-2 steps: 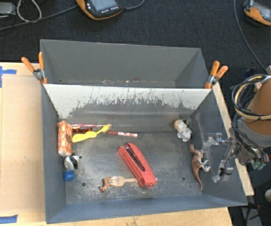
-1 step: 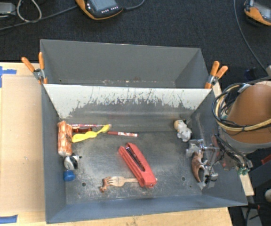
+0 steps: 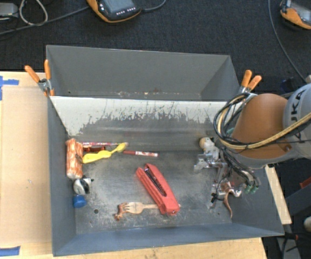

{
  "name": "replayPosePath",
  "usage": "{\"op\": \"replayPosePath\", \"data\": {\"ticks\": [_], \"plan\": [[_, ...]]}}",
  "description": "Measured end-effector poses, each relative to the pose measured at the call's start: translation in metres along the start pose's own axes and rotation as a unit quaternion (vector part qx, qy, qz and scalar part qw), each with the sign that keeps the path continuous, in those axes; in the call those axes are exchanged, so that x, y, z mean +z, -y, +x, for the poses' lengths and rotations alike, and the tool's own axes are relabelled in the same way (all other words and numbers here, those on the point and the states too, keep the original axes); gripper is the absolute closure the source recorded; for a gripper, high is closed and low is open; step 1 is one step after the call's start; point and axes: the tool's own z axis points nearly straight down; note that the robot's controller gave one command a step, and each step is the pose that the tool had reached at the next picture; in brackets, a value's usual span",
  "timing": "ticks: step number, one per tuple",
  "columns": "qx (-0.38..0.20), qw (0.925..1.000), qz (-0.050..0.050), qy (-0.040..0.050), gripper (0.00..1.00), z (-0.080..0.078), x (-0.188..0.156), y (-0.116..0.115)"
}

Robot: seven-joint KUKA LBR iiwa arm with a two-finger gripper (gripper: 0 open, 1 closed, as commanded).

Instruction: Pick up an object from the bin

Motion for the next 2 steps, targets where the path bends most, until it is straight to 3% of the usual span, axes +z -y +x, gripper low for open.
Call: {"op": "replayPosePath", "data": {"ticks": [1,2], "plan": [[-0.102,0.9947,-0.001,-0.0036,0.0,0.009,0.007,-0.046],[-0.008,1.0,-0.001,-0.0023,0.0,0.017,-0.014,-0.057]]}}
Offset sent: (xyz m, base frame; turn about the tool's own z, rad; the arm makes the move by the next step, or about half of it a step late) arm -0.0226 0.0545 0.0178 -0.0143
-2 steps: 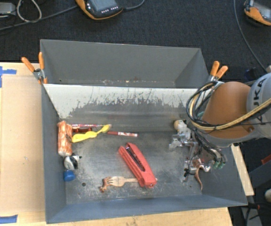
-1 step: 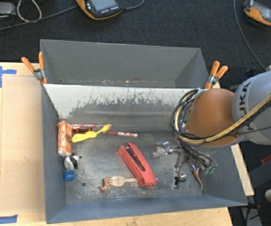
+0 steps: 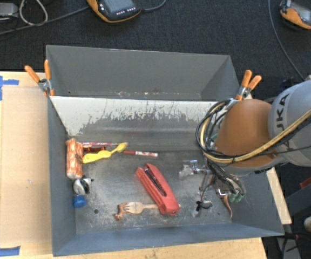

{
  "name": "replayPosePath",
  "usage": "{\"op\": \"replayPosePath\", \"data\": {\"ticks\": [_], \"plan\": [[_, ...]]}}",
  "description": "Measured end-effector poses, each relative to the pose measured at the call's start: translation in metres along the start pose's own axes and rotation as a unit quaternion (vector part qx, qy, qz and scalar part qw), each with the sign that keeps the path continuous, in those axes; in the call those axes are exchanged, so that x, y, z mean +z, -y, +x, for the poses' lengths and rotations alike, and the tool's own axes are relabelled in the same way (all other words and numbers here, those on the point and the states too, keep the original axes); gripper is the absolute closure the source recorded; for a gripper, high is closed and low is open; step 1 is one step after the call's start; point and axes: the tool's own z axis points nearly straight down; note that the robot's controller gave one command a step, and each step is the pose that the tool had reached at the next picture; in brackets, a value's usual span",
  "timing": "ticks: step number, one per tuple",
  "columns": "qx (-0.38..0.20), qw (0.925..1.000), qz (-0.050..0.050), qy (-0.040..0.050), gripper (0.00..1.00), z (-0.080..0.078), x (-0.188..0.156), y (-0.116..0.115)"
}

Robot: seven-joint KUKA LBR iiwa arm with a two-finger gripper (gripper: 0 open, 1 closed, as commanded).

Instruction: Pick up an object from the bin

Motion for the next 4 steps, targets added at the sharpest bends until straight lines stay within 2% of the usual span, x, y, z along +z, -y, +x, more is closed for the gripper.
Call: {"op": "replayPosePath", "data": {"ticks": [1,2,4], "plan": [[-0.058,0.9983,-0.001,0.0002,0.0,0.007,0.043,-0.054],[-0.11,0.994,0.002,0.0022,0.0,-0.004,0.059,-0.072],[-0.041,0.9992,-0.002,-0.0013,0.0,-0.009,0.043,-0.058]]}}
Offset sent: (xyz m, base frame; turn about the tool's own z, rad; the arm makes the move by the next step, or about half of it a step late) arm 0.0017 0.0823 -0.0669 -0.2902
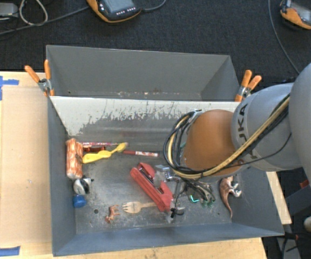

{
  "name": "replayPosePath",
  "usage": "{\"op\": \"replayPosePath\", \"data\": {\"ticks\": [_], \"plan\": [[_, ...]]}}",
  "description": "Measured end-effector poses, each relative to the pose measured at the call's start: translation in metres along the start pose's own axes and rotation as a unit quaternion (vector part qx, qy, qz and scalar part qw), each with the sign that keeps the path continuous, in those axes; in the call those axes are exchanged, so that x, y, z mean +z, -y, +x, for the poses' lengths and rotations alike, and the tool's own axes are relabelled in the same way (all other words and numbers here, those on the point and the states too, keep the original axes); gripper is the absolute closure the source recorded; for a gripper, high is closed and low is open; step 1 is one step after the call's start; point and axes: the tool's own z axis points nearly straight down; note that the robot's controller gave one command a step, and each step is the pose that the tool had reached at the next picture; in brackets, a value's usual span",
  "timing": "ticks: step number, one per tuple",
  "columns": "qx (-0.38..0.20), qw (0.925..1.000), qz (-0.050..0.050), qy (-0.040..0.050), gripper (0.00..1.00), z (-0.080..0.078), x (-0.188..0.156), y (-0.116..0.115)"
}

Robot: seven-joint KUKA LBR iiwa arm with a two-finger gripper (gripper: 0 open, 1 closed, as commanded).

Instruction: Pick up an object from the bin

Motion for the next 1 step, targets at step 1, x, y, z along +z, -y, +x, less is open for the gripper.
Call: {"op": "replayPosePath", "data": {"ticks": [1], "plan": [[-0.199,0.9799,0.001,0.001,1.0,-0.0068,0.0187,0.0417]]}}
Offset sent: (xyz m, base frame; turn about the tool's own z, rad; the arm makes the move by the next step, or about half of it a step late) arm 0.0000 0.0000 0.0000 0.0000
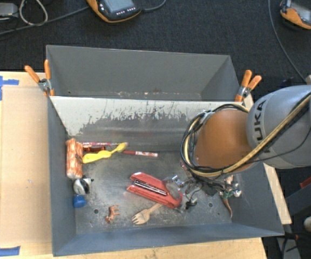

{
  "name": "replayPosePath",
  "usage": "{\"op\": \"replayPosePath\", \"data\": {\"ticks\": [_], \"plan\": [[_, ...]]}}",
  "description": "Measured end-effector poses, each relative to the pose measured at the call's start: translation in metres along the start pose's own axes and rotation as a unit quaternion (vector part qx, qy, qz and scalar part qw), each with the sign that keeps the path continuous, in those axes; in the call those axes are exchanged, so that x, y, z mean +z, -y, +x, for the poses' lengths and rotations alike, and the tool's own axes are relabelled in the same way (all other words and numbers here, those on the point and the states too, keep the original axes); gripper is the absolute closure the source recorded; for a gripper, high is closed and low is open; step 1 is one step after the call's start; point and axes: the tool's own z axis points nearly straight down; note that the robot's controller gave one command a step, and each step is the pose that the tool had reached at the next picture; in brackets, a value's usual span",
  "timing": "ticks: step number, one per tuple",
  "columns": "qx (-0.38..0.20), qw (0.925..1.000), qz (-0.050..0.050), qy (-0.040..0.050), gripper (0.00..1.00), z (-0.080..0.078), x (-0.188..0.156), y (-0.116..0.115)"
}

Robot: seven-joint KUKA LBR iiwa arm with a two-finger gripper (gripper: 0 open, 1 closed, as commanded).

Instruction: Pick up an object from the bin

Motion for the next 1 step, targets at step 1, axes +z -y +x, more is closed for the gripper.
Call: {"op": "replayPosePath", "data": {"ticks": [1], "plan": [[-0.001,1.0,-0.001,0.0007,0.0,-0.0003,0.001,-0.0012]]}}
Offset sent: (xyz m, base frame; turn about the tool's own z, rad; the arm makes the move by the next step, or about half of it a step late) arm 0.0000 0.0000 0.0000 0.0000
